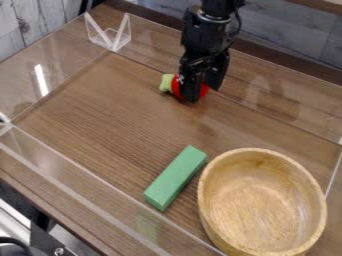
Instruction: Move the red fruit to the left
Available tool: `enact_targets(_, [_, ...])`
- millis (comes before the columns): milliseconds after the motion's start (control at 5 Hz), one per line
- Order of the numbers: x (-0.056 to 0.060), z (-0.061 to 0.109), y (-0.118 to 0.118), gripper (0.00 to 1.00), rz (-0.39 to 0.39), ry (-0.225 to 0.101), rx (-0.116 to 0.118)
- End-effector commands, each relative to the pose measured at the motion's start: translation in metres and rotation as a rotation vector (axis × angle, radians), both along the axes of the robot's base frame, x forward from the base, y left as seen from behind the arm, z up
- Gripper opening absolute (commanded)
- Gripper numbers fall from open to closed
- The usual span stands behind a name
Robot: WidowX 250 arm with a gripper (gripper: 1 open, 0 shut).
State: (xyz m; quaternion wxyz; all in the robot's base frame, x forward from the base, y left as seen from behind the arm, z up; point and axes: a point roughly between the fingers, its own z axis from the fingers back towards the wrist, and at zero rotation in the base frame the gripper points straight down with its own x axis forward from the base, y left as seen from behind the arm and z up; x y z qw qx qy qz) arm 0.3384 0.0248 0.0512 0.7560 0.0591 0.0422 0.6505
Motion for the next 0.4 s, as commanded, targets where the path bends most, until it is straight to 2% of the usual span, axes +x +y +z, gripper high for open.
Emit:
enact_targets(0, [0.0116, 0.0207, 0.0072, 0.00, -0.041, -0.052, 0.001])
enact_targets(200, [0.0133, 0.0210, 0.0135, 0.00, -0.028, -0.045, -0.006])
